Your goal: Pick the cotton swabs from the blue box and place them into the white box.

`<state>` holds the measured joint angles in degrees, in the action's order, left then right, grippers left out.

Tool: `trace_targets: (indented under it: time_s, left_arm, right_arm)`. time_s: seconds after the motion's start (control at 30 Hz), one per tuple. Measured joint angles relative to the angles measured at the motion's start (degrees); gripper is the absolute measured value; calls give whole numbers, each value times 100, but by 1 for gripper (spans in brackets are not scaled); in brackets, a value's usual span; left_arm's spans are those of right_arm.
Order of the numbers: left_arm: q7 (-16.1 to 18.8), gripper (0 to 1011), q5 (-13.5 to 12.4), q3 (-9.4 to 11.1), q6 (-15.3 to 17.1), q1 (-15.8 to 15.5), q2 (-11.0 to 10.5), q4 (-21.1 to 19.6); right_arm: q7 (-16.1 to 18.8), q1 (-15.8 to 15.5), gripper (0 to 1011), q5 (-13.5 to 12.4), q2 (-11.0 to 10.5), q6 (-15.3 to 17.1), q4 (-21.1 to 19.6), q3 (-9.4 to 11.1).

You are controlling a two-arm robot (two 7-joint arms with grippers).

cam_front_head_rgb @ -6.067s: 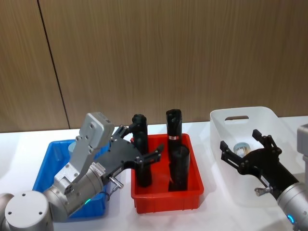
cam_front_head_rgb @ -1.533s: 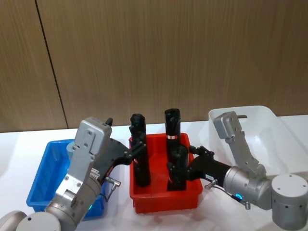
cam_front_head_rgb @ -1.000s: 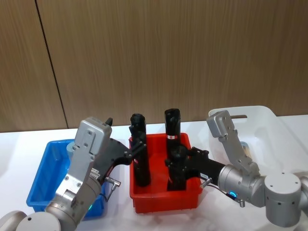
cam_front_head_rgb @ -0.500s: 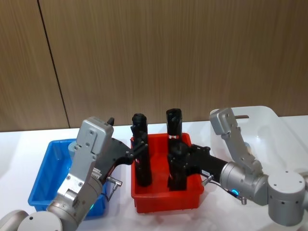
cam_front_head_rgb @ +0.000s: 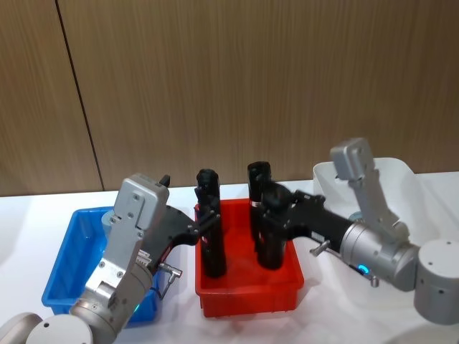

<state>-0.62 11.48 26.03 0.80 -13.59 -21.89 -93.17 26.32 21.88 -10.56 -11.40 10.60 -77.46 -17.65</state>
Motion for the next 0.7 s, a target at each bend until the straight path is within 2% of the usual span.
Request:
trace_targets:
  time_s: [0.37,0.7]
  left_arm:
    - [0,1004,0,0,0,0,0,0]
    - [0,1004,0,0,0,0,0,0]
  right_arm:
    - [-258,30,508,-171,-188,-42,-490,243]
    - [-581,144,508,-252,-345,-119,-606,488]
